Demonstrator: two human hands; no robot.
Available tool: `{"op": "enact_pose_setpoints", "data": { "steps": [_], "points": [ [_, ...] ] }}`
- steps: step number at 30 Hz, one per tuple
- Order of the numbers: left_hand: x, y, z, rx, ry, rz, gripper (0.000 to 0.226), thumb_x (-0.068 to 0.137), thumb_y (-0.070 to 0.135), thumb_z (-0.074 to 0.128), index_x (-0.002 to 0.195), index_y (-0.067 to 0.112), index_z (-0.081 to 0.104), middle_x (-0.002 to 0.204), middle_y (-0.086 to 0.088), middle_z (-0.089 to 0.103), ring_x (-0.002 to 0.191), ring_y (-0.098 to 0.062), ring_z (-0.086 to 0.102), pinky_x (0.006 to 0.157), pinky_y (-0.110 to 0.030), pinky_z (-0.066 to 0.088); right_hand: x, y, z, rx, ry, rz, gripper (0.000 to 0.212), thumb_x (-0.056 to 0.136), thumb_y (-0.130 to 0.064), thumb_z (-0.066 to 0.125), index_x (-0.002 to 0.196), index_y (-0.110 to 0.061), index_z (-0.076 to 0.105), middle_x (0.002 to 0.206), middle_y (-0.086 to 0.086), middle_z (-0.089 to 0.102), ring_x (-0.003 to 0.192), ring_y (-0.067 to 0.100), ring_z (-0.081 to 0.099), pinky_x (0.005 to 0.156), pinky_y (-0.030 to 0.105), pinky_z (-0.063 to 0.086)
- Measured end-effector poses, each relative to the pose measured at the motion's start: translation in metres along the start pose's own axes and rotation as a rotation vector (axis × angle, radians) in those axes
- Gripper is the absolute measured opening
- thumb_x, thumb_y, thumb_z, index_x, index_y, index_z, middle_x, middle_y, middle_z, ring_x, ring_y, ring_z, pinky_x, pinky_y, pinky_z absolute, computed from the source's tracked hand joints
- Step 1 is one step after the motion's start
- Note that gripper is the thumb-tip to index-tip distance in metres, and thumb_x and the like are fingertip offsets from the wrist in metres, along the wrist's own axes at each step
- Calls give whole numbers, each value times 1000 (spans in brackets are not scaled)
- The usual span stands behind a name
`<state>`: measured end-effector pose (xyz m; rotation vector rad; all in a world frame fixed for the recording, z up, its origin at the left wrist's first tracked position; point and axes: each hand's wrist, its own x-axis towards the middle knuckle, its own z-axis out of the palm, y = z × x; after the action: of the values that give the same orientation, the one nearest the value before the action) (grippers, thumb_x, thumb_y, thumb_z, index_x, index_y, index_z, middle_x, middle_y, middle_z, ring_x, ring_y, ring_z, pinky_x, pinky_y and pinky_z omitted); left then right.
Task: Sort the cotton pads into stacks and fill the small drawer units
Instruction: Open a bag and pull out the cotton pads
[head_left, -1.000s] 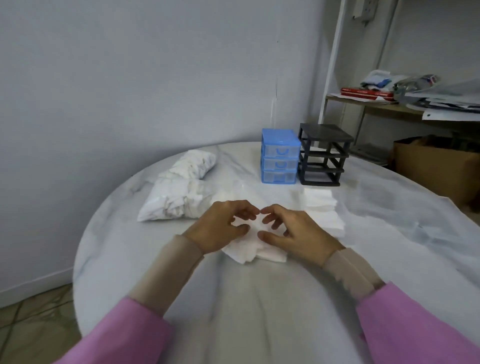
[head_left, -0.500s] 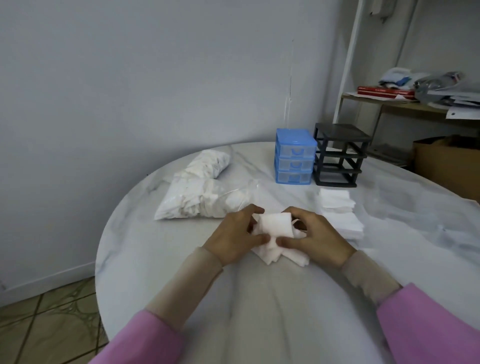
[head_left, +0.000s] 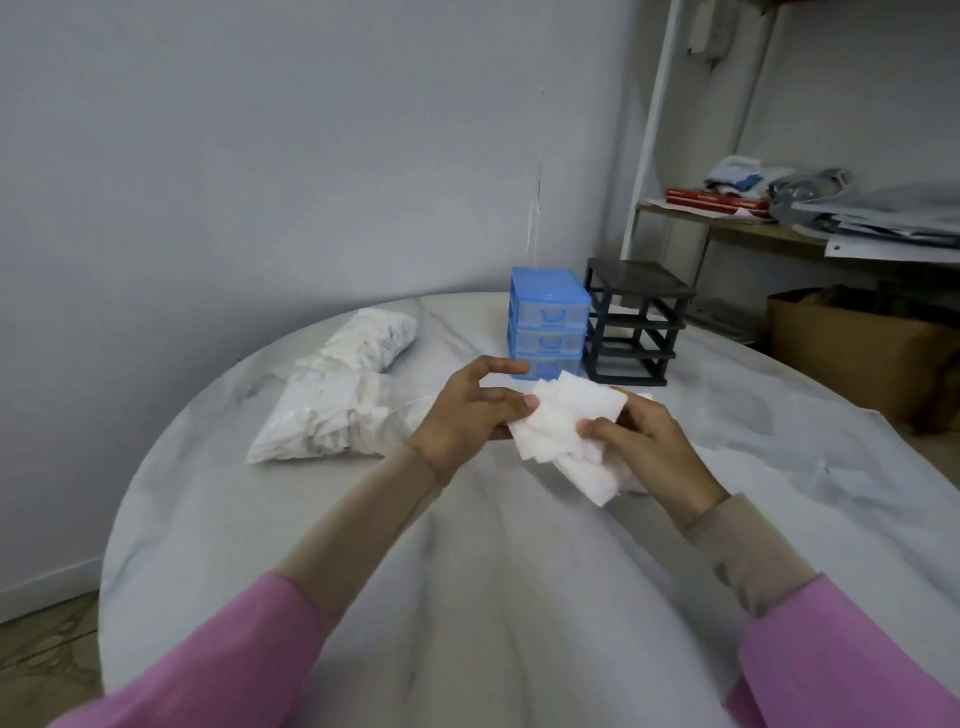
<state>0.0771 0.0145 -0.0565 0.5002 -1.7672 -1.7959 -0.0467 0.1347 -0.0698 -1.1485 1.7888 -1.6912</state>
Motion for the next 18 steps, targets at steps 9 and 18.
{"op": "enact_pose_setpoints", "data": {
  "steps": [9, 18],
  "points": [
    [2, -11, -3, -21, 9, 14, 34, 80, -5, 65, 112, 5, 58, 85, -9, 66, 71, -11, 65, 65, -19, 55, -1, -2, 0, 111, 63, 66, 15, 88, 2, 51, 91, -11, 59, 86, 3, 63, 78, 15, 58, 69, 29, 46],
    [-2, -14, -4, -2, -40, -30, 28, 77, -10, 66, 103, 0, 63, 65, -2, 67, 61, -6, 65, 63, -16, 54, -3, -4, -2, 137, 115, -2, 20, 90, 6, 43, 84, -10, 53, 78, 2, 56, 70, 9, 53, 62, 22, 43]
  ]
}}
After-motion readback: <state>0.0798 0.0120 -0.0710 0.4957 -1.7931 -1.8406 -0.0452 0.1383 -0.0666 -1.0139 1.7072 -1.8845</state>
